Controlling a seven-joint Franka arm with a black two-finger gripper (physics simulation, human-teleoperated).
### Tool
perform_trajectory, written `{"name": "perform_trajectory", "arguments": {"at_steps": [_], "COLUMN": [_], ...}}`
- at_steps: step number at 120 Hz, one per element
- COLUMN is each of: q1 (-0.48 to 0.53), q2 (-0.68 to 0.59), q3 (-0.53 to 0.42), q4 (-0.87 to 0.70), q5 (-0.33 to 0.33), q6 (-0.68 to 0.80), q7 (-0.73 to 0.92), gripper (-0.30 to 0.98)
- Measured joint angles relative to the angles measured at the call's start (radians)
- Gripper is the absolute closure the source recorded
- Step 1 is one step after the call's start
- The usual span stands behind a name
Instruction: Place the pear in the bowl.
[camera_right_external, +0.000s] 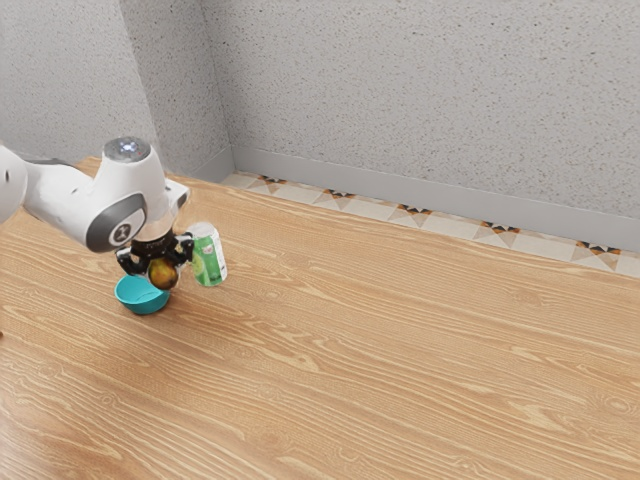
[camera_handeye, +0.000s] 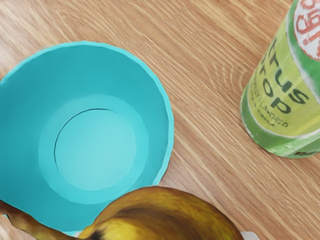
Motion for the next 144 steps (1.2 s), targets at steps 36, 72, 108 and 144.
{"name": "perform_trajectory", "arguments": {"at_steps": [36,72,108,144], "q1": [0.096,0.112,-0.084,-0.571], "q2": [0.1,0.128,-0.051,-0.16], "q3": [0.005,0.005,-0.002,0.015], "q4": [0.095,0.107,0.054,0.258], "q5": [0.048,0.048,0.045,-0.408], "q6": [0.007,0.022,0.009,-0.378], "q7": [0.008,0.026,0.04,0.203], "gripper": [0.39,0.19,0.06,0.03]}}
